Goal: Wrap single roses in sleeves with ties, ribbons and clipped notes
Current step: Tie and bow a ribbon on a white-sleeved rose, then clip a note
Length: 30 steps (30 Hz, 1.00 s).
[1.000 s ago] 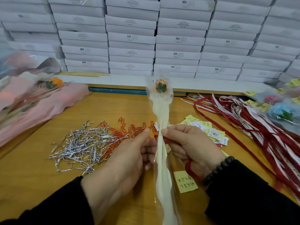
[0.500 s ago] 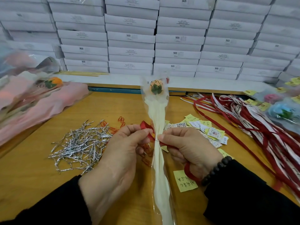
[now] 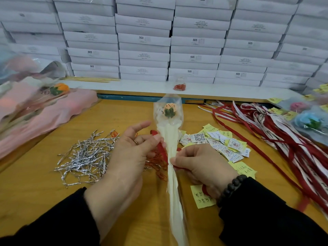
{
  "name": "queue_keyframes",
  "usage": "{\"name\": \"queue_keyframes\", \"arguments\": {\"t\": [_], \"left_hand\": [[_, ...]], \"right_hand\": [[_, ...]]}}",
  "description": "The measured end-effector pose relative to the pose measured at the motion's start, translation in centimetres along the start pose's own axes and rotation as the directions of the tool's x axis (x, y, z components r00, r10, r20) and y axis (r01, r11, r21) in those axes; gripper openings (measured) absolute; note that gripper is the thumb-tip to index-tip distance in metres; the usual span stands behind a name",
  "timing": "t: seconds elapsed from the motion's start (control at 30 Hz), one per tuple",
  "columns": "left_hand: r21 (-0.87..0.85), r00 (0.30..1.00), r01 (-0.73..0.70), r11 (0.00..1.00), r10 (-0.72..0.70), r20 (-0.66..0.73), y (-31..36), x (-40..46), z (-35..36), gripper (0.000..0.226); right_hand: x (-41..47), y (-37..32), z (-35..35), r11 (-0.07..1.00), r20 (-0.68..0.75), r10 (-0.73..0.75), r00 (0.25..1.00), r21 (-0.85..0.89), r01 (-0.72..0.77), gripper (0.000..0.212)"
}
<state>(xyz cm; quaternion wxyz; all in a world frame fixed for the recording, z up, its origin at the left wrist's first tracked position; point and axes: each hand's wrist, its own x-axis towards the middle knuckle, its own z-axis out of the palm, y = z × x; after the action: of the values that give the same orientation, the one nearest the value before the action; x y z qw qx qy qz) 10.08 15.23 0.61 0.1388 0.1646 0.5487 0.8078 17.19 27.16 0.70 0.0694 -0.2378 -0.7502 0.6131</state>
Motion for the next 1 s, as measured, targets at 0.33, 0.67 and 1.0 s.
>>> {"name": "queue_keyframes", "arguments": {"t": [0.33,0.67,1.0], "left_hand": [[0.241,0.987,-0.042,0.97,0.002,0.163,-0.9,0.3,-0.3,0.031],[0.422,0.977,-0.056,0.905,-0.037,0.21,-0.5,0.5,-0.4,0.029],[0.498,0.959,-0.111,0.86,-0.038,0.28,-0.4,0.4,-0.6,0.019]], "right_hand": [[-0.2,0.1,0.4,0.987,0.077,-0.033,0.997,-0.153,0.044,0.018],[-0.1,-1.0,-0.9,0.911,0.203,0.015,0.979,-0.406,0.07,0.013],[0.0,-1.9,-3.2,0.954,0.368,-0.094,0.925,0.298,-0.021,0.021]]}}
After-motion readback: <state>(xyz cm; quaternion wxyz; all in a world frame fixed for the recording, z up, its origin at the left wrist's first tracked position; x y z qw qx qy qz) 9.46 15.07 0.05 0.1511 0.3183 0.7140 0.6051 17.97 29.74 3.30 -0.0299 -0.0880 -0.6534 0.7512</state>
